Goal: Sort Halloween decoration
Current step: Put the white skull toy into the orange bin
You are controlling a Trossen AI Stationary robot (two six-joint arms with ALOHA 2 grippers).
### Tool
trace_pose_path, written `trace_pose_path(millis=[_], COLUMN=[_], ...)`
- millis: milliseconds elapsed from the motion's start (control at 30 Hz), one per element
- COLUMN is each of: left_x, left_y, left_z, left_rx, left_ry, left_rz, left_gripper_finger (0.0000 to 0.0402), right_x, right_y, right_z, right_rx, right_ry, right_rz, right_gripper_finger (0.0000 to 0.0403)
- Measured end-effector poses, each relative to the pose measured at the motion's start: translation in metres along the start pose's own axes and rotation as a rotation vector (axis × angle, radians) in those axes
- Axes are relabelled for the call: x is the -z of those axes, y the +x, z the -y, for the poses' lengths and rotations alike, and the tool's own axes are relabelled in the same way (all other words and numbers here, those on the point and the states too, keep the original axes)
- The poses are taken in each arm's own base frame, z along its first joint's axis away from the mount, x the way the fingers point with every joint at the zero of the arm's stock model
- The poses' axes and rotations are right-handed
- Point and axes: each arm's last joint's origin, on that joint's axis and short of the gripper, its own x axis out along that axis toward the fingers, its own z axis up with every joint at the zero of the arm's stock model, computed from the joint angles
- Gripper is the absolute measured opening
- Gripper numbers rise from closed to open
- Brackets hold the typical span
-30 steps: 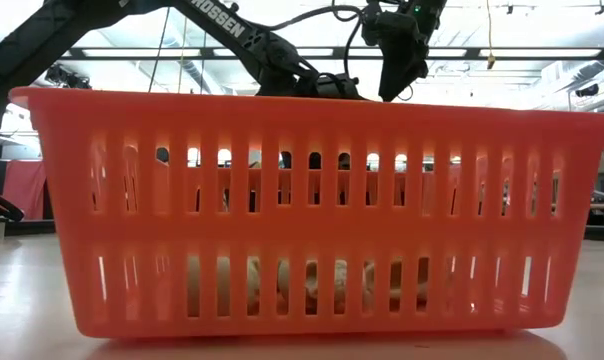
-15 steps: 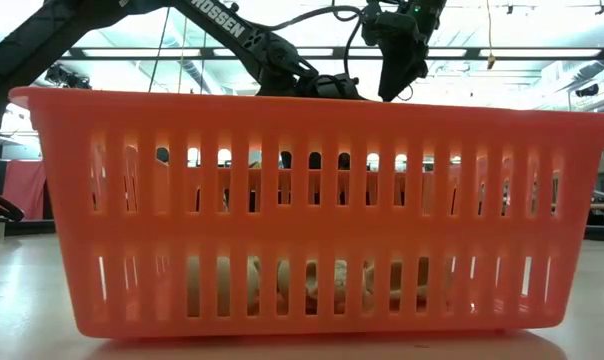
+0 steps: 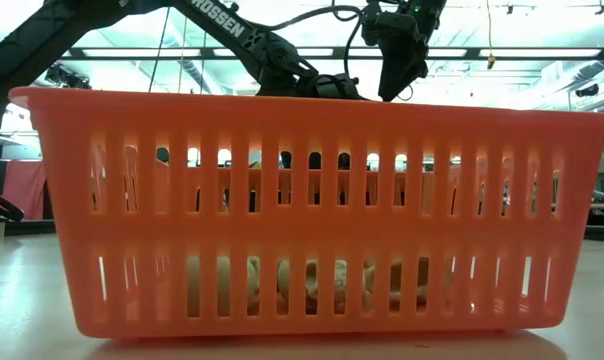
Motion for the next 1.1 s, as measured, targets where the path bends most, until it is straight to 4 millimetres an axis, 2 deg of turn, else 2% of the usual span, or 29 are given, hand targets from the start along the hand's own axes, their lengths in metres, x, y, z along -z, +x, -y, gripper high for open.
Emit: trace_pose_path(millis=[200, 467, 667, 1000, 1100], left_x=[0.000, 0.002, 0.003, 0.005, 0.004], left_y=[0.000, -0.002, -0.004, -0.006, -0.013], left_z=[-0.002, -0.023, -0.036, -0.044, -0.046], left_rx=[-0.001, -0.014, 0.057, 0.136, 0.163], left_ry=[-0.004, -0.048, -0.089, -0.119, -0.118], left_rz=[0.001, 0.004, 0.011, 0.021, 0.033], left_gripper_finger=[0.0005, 0.0005, 0.0005, 0.0004, 0.0004], right_x=[0.000, 0.000, 0.000, 0.000, 0.000], right_y=[0.000, 0.000, 0.000, 0.000, 0.000], right_z=[0.000, 0.000, 0.000, 0.000, 0.000], right_rx=[0.000, 0.000, 0.000, 0.000, 0.000], right_ry=[0.000, 0.007, 0.010, 0.010, 0.010], right_rz=[0.000, 0.000, -0.001, 0.000, 0.000], right_gripper_finger=[0.0165, 0.0165, 0.0165, 0.0165, 0.0166])
